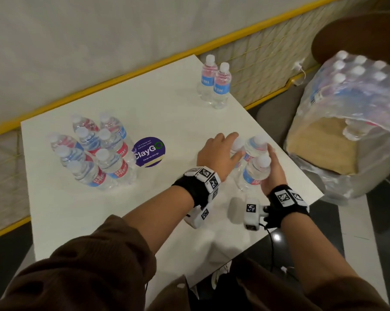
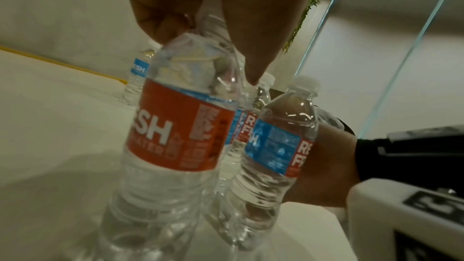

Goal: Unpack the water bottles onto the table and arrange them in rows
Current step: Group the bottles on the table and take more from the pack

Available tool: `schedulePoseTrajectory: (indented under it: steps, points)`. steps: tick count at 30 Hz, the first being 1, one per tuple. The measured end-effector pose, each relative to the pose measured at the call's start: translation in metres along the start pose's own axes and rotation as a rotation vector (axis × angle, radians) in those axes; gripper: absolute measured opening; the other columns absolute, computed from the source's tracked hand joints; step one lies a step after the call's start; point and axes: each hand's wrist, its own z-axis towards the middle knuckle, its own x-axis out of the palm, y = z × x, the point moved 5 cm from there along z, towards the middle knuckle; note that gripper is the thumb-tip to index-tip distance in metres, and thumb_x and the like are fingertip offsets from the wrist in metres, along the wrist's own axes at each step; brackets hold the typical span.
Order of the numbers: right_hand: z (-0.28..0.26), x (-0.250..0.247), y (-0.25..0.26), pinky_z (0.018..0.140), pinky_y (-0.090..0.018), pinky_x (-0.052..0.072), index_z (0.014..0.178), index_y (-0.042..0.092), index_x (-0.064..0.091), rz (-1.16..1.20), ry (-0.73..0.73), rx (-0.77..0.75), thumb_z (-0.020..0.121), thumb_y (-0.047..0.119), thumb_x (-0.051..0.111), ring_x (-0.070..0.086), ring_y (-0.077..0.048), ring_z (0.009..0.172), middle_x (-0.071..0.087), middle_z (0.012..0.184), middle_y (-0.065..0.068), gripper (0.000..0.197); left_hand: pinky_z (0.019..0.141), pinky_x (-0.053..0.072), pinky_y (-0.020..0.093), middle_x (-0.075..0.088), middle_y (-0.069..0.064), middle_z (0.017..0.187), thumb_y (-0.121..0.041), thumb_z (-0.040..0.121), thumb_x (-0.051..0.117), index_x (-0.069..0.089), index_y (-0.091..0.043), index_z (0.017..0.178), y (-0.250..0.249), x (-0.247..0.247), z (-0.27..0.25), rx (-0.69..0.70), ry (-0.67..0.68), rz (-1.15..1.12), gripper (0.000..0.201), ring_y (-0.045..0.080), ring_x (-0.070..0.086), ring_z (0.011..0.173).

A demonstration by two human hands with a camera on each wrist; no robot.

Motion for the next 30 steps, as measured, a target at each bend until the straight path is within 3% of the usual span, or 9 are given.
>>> schedulePoseTrajectory:
  steps: [7,11,13,17,19,22,24,27,30]
  points:
    - [-0.008,0.046,-0.014,0.105,-0.043,0.042,0.119,0.027,0.064,-0.089,0.120,0.070,0.080,0.078,0.033,0.062,-0.023,0.112,0.068,0.118,-0.006,0.071,0.081,0.047,0.034,0.066,0.002,0.111,-0.050,0.090,0.051,0.048,-0.030,0.130,0.033,-0.015,-0.004,-0.053,-0.022,-0.094,0.045,0.027,0.060,0.102]
    - [-0.025,0.092,-0.029,0.073,-0.028,0.054,0.102,0.022,0.067,-0.042,0.174,0.091,0.093,0.065,0.018,0.070,-0.013,0.083,0.075,0.085,0.003,0.065,0.080,0.051,0.037,0.067,0.005,0.105,-0.048,0.089,0.054,0.049,-0.029,0.128,0.070,-0.029,-0.024,-0.126,-0.066,-0.124,0.044,0.027,0.061,0.098]
    - [-0.037,0.125,-0.039,0.064,-0.024,0.056,0.109,0.019,0.064,-0.042,0.203,0.077,0.094,0.063,0.019,0.071,-0.015,0.079,0.074,0.086,-0.001,0.065,0.078,0.050,0.037,0.066,0.006,0.102,-0.046,0.089,0.056,0.051,-0.026,0.128,0.093,-0.041,-0.033,-0.157,-0.094,-0.132,0.044,0.027,0.061,0.095]
    - [-0.037,0.171,-0.071,0.103,-0.046,0.044,0.126,0.034,0.053,-0.126,0.273,-0.003,0.080,0.078,0.030,0.058,-0.024,0.118,0.062,0.126,-0.004,0.068,0.075,0.050,0.037,0.065,0.001,0.105,-0.044,0.088,0.054,0.052,-0.027,0.122,0.146,-0.066,-0.050,-0.201,-0.130,-0.080,0.037,0.026,0.061,0.096]
    - [-0.031,0.187,-0.086,0.106,-0.047,0.039,0.124,0.042,0.051,-0.140,0.314,-0.041,0.086,0.070,0.027,0.054,-0.021,0.123,0.058,0.131,0.000,0.053,0.077,0.049,0.037,0.063,0.004,0.110,-0.040,0.089,0.055,0.052,-0.026,0.124,0.169,-0.079,-0.058,-0.232,-0.158,-0.030,0.037,0.028,0.059,0.100]
    - [-0.043,0.202,-0.091,0.112,-0.050,0.030,0.132,0.047,0.042,-0.186,0.346,-0.030,0.082,0.071,0.030,0.042,-0.017,0.133,0.046,0.143,0.009,0.057,0.085,0.047,0.041,0.058,0.009,0.117,-0.034,0.091,0.056,0.051,-0.019,0.128,0.187,-0.094,-0.066,-0.243,-0.188,0.073,0.040,0.031,0.053,0.109]
    - [-0.046,0.201,-0.097,0.114,-0.051,0.027,0.137,0.049,0.032,-0.270,0.358,-0.045,0.089,0.050,0.034,0.032,-0.017,0.139,0.033,0.151,0.008,0.049,0.090,0.044,0.042,0.053,0.010,0.123,-0.031,0.091,0.055,0.048,-0.016,0.131,0.191,-0.098,-0.073,-0.231,-0.209,0.108,0.043,0.031,0.047,0.116]
    - [-0.060,0.190,-0.094,0.114,-0.049,0.031,0.144,0.045,0.022,-0.395,0.357,-0.061,0.088,0.001,0.035,0.030,-0.022,0.140,0.026,0.153,0.000,0.072,0.090,0.046,0.043,0.051,0.009,0.126,-0.038,0.091,0.049,0.046,-0.015,0.135,0.193,-0.097,-0.087,-0.195,-0.270,0.076,0.049,0.031,0.045,0.114]
    - [-0.059,0.175,-0.097,0.113,-0.047,0.032,0.149,0.033,0.011,-0.579,0.385,-0.144,0.082,-0.017,0.039,0.028,-0.025,0.141,0.020,0.154,-0.008,0.088,0.091,0.046,0.038,0.050,0.009,0.123,-0.040,0.091,0.050,0.046,-0.016,0.135,0.187,-0.099,-0.102,-0.126,-0.427,0.060,0.051,0.028,0.044,0.111]
